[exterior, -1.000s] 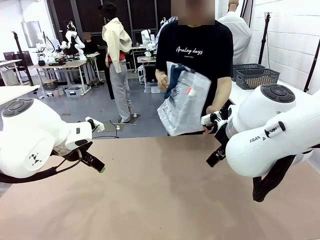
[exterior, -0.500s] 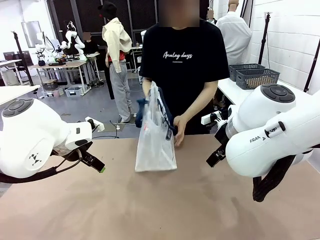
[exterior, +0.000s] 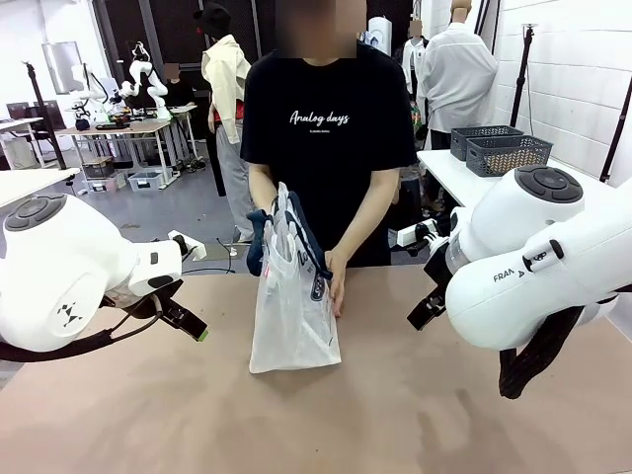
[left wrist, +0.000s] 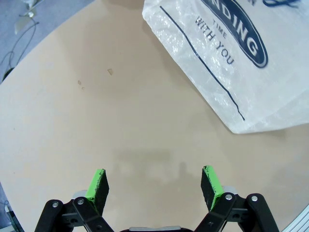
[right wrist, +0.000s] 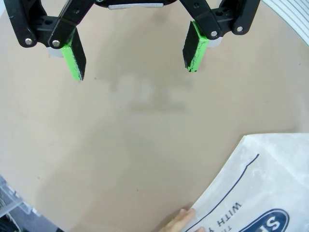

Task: Transfer purchased items from the store into the shopping bag.
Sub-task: Open the Reusable shopping bag in the center of the table.

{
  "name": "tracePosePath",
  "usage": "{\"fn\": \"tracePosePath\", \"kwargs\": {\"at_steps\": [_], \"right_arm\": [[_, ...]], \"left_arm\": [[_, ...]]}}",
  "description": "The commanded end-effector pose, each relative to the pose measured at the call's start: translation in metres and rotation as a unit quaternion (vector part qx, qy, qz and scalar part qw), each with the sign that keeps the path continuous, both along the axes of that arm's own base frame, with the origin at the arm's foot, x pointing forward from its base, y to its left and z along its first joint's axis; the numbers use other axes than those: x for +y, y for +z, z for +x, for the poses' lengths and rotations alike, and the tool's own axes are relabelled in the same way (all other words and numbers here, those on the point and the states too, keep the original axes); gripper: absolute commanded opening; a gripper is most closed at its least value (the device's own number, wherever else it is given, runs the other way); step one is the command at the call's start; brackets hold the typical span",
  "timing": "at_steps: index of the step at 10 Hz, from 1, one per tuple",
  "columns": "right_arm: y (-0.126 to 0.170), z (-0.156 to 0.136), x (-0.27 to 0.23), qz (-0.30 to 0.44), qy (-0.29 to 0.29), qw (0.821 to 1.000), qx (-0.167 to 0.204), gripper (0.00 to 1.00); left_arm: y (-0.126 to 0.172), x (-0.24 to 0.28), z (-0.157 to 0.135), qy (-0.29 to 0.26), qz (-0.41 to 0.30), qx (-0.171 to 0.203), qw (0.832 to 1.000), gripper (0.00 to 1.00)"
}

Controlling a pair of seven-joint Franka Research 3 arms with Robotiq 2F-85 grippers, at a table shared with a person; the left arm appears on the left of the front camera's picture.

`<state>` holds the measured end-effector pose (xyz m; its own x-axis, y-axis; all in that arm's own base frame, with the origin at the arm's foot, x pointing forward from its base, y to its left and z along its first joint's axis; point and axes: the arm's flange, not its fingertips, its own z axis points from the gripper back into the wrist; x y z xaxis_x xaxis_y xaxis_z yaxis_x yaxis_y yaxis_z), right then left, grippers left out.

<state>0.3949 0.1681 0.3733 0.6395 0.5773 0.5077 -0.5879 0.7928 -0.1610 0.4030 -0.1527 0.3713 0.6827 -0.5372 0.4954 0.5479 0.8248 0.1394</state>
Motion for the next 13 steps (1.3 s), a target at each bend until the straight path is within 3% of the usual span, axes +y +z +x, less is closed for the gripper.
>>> {"fn": "tracePosePath", "kwargs": {"at_steps": [1,12,13], "right_arm": [[0.0,0.0,0.0,0.0,0.0,1.0,0.0,1.0],[0.0,0.0,0.0,0.0,0.0,1.0,0.0,1.0],[0.011,0.005,0.009,0.001,0.0,1.0,0.002,1.0]], "left_arm": [[0.0,0.001,0.0,0.001,-0.001,0.0,1.0,1.0],[0.0,0.0,0.0,0.0,0.0,0.0,1.0,1.0],[0.013,-0.007,0.001,0.025,0.001,0.014,1.0,1.0]]}}
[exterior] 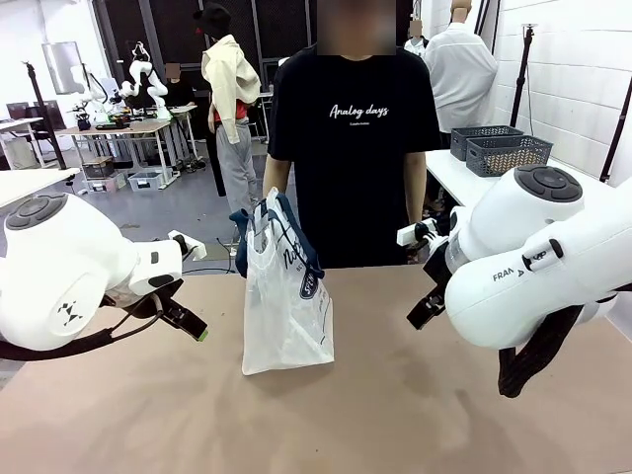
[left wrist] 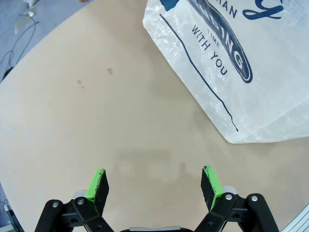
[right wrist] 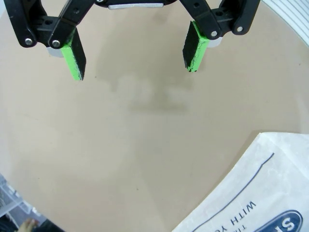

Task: Transfer purchased items from the store into the shopping bag.
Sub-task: Open the Reusable shopping bag in the center of the table.

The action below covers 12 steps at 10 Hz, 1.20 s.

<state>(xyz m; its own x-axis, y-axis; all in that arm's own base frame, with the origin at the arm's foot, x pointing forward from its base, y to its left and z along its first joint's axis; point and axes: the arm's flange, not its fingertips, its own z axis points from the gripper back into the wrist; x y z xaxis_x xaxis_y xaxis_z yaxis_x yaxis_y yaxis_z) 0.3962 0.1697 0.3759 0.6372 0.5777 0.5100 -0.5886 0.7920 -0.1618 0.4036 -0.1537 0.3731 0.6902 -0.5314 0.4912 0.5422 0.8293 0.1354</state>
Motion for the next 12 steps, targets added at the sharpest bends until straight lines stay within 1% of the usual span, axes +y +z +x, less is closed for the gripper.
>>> {"fn": "tracePosePath", "kwargs": {"at_steps": [1,2,3,4,5,6,7,8,9,10,11,12], "right_arm": [[0.017,0.009,0.012,0.015,-0.008,1.0,0.013,1.0],[0.032,0.017,0.019,0.024,-0.019,0.999,0.019,1.0],[0.047,0.025,0.025,0.034,-0.04,0.998,0.03,1.0],[0.061,0.035,0.032,0.035,-0.051,0.997,0.041,1.0],[0.076,0.046,0.038,0.042,-0.051,0.997,0.05,1.0],[0.096,0.057,0.044,0.053,-0.06,0.995,0.063,1.0],[0.117,0.069,0.049,0.061,-0.073,0.993,0.07,1.0],[0.135,0.079,0.052,0.073,-0.075,0.992,0.076,1.0],[0.151,0.091,0.056,0.081,-0.081,0.991,0.071,1.0],[0.164,0.101,0.06,0.076,-0.08,0.992,0.062,1.0],[0.145,0.075,0.051,0.067,-0.069,0.994,0.061,1.0],[0.145,0.075,0.051,0.067,-0.069,0.994,0.061,1.0]], "left_arm": [[0.02,-0.008,-0.002,0.017,-0.012,0.012,1.0,1.0],[0.036,-0.013,-0.006,0.012,-0.026,0.006,1.0,1.0],[0.05,-0.016,-0.009,0.024,-0.048,-0.002,0.999,1.0],[0.064,-0.019,-0.009,0.038,-0.063,-0.015,0.997,1.0],[0.078,-0.021,-0.01,0.036,-0.07,-0.026,0.997,1.0],[0.098,-0.024,-0.013,0.049,-0.086,-0.031,0.995,1.0],[0.115,-0.026,-0.013,0.068,-0.091,-0.043,0.993,1.0],[0.13,-0.028,-0.012,0.067,-0.108,-0.043,0.991,1.0],[0.143,-0.031,-0.008,0.064,-0.121,-0.046,0.99,1.0],[0.156,-0.034,-0.001,0.061,-0.139,-0.04,0.988,1.0],[0.162,-0.034,0.0,0.046,-0.151,-0.035,0.987,1.0],[0.15,-0.03,-0.008,0.06,-0.119,-0.055,0.989,1.0]]}}
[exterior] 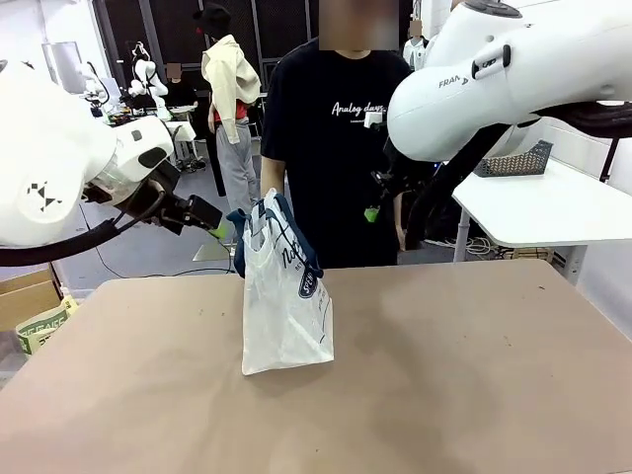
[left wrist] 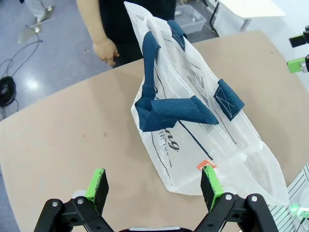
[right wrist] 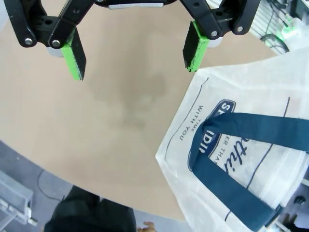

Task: Transfer purchased items from the store into the shopping bag.
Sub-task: Open the Reusable shopping bag in the center of the table.

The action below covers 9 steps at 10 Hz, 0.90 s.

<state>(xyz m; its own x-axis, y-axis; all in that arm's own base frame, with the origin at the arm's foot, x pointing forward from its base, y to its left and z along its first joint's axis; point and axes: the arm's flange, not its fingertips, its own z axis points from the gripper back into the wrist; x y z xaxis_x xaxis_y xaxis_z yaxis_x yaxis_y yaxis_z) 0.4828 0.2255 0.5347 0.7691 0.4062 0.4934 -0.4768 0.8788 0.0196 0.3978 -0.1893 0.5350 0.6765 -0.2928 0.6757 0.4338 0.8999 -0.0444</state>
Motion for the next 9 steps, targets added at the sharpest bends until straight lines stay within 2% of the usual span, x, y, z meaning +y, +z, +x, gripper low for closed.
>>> {"fn": "tracePosePath", "kwargs": {"at_steps": [1,3,4,5,7,9], "right_arm": [[-0.013,-0.012,-0.005,-0.002,0.003,1.0,0.0,1.0],[-0.007,-0.004,0.0,-0.004,0.001,1.0,0.005,1.0],[0.002,0.015,0.021,0.043,-0.033,0.998,0.012,1.0],[0.012,0.04,0.04,0.05,-0.08,0.995,0.03,1.0],[0.031,0.087,0.067,0.052,-0.125,0.99,0.043,1.0],[0.048,0.127,0.093,0.059,-0.154,0.983,0.076,1.0]], "left_arm": [[-0.012,0.005,-0.003,0.002,0.014,-0.001,1.0,1.0],[-0.004,0.001,-0.001,0.0,0.003,0.002,1.0,1.0],[0.006,-0.002,0.011,0.015,-0.034,0.015,0.999,1.0],[0.017,-0.001,0.016,0.052,-0.066,0.018,0.996,1.0],[0.038,0.001,0.022,0.13,-0.143,0.034,0.981,1.0],[0.042,0.002,0.033,0.136,-0.17,0.062,0.974,1.0]]}}
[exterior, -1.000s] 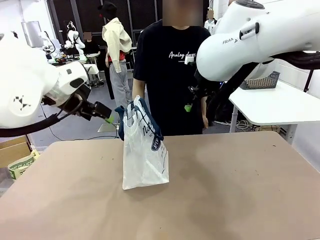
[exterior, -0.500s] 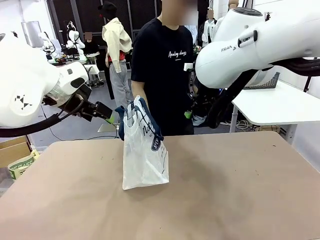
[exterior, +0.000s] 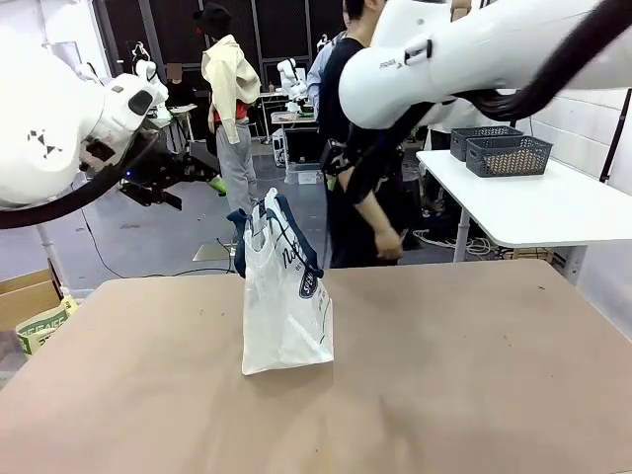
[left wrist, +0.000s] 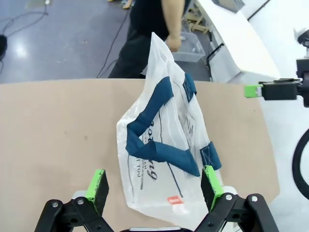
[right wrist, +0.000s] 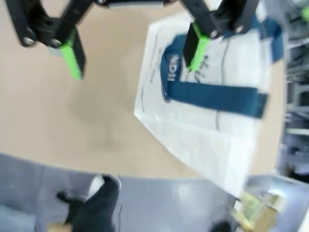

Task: Transfer purchased items from the store into the shopping bag.
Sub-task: Open the Reusable shopping bag in the center of the table.

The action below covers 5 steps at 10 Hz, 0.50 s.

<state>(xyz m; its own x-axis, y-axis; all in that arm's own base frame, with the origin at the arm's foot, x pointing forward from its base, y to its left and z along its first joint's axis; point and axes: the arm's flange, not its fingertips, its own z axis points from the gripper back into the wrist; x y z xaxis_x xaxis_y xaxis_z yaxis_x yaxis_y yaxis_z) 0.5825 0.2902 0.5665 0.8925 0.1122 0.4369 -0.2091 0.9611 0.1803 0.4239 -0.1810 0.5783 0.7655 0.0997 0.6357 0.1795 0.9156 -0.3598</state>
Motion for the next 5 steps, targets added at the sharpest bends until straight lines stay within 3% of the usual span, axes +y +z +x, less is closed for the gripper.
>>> {"fn": "tracePosePath", "kwargs": {"at_steps": [1,2,3,4,5], "right_arm": [[0.023,0.046,0.04,0.002,-0.02,0.999,0.034,1.0],[0.026,0.06,0.052,0.009,-0.019,0.999,0.039,1.0],[0.027,0.066,0.061,0.004,0.019,0.999,0.048,1.0],[0.011,0.033,0.027,0.009,-0.013,0.999,0.028,1.0],[0.011,0.033,0.027,0.009,-0.013,0.999,0.028,1.0]], "left_arm": [[-0.002,-0.008,0.015,0.011,-0.03,0.029,0.999,1.0],[-0.005,-0.008,0.022,0.011,-0.04,0.053,0.998,1.0],[-0.014,-0.003,0.032,0.009,-0.021,0.074,0.997,1.0],[-0.006,-0.005,0.012,0.01,-0.025,0.028,0.999,1.0],[-0.006,-0.005,0.012,0.01,-0.025,0.028,0.999,1.0]]}}
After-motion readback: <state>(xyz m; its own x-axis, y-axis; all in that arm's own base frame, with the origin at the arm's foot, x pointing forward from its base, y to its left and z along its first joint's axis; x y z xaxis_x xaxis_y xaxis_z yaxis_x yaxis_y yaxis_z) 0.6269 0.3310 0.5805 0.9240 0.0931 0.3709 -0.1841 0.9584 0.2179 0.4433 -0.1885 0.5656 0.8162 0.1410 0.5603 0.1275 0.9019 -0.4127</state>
